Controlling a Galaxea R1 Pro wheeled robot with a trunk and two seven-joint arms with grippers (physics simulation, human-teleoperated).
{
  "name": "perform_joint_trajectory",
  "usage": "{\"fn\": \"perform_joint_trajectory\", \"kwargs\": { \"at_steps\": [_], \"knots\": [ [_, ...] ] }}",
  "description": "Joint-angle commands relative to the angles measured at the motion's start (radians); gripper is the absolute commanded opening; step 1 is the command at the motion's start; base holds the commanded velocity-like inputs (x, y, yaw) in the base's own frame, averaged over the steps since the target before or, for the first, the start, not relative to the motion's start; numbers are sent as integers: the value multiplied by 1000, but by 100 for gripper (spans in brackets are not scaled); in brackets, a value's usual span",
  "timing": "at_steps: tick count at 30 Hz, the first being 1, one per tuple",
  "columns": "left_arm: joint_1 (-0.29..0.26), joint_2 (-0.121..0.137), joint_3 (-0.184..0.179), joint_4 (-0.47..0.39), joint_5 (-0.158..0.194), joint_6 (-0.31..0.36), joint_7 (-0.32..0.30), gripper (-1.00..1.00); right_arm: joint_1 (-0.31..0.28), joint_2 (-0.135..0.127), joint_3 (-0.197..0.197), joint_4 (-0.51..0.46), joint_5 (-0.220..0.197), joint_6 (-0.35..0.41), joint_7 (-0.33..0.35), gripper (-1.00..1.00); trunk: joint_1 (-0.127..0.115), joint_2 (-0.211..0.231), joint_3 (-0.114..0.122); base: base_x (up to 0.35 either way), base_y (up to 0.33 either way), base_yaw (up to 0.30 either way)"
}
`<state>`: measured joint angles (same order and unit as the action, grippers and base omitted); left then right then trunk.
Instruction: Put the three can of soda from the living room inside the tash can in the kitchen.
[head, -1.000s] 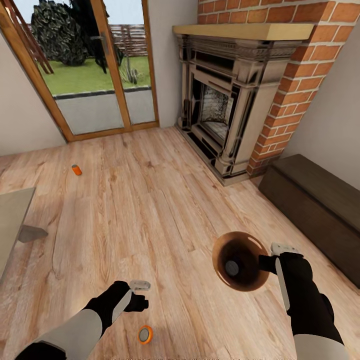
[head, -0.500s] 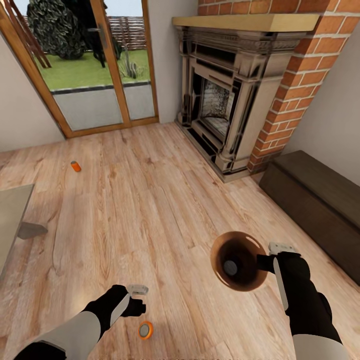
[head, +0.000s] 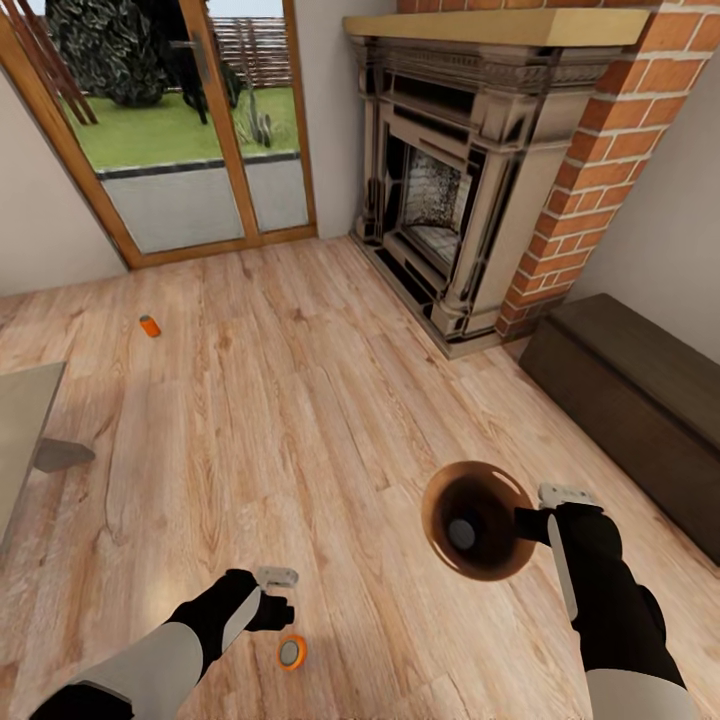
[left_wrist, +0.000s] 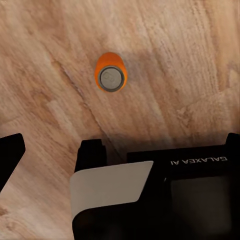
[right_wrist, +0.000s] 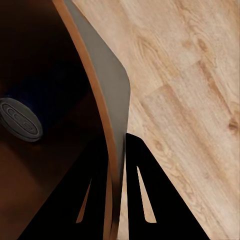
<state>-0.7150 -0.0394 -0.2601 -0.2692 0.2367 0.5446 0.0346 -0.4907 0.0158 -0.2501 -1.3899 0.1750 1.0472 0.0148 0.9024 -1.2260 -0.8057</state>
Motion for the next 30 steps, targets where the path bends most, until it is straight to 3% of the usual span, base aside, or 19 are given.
{"fn": "perform_joint_trajectory", "kwargs": {
  "at_steps": [1, 30],
  "knots": [
    [0, 0, -1, -1, 0, -3, 0, 100, 0, 0, 0, 0, -6, 0, 4, -100, 0, 0, -1, 0, 0, 0],
    [2, 0, -6, -5, -1, -34, -7, 100, 0, -2, 0, 0, -7, 0, 4, -100, 8, -14, -9, 0, 0, 0]
  ]
}}
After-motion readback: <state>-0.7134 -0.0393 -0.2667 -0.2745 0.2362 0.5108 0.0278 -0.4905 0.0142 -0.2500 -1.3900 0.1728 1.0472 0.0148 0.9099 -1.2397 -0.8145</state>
